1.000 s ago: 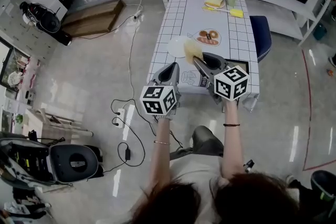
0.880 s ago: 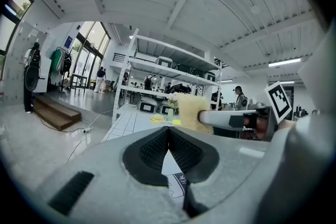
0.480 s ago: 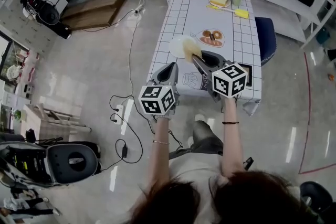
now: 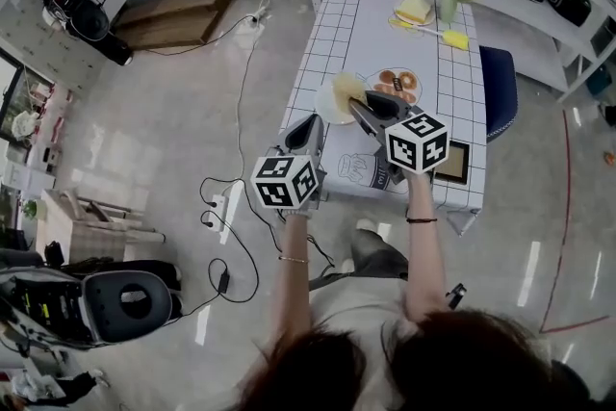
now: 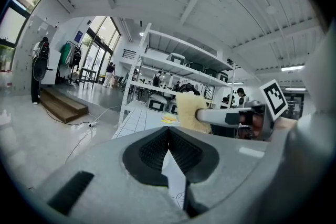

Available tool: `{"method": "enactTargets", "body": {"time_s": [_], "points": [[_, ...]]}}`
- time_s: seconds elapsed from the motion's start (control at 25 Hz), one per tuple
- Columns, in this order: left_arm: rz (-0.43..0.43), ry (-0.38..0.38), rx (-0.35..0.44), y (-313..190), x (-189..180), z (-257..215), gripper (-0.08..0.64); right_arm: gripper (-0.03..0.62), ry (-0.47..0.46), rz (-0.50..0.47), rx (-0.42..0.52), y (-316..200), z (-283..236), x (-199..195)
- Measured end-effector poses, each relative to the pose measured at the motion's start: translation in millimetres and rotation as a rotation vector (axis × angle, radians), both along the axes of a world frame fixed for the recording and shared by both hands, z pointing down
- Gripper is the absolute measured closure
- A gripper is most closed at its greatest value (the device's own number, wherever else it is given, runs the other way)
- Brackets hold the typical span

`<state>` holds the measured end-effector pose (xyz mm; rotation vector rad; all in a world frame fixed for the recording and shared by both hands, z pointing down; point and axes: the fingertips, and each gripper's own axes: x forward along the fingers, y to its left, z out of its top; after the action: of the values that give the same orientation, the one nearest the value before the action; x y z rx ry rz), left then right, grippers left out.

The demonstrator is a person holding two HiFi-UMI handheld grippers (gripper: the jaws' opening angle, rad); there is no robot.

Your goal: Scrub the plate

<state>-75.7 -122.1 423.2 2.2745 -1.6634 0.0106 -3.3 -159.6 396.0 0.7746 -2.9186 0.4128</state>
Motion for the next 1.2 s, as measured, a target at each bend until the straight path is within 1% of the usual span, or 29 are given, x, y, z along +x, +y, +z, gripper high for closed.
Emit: {"method": "enactTargets", "body": {"time_s": [0.24, 0.48, 0.64, 0.76, 0.92, 1.04, 1.2], "points": [[-0.028, 0.017, -0.022, -24, -10, 4, 0.549, 0.512, 0.035, -0.01, -0.009, -33, 2, -10], [-0.063, 0.033, -0.046, -43, -20, 6, 0.549, 0.512, 0.072, -0.079, -0.03, -55, 3, -26], [-0.082, 0.045, -0.049, -53, -23, 5, 0.549, 0.512, 0.121, -0.139, -0.039, -64, 7, -36], [-0.096, 0.051, -0.051, -55, -26, 6, 0.549, 0.512, 0.135, -0.156, -0.054, -71, 11, -40], [-0.117, 0.067, -0.077, -59, -31, 16, 0.549, 0.512, 0.16, -0.181, -0.078, -78, 21, -46], [-0.122, 0.082, -0.098, -64, -35, 22, 0.549, 0.512, 0.181, -0.201, -0.095, -80, 28, -51], [-0.107, 0.082, -0.12, -72, -37, 30, 0.549, 0.512, 0.194, -0.208, -0.117, -85, 37, -59]]}}
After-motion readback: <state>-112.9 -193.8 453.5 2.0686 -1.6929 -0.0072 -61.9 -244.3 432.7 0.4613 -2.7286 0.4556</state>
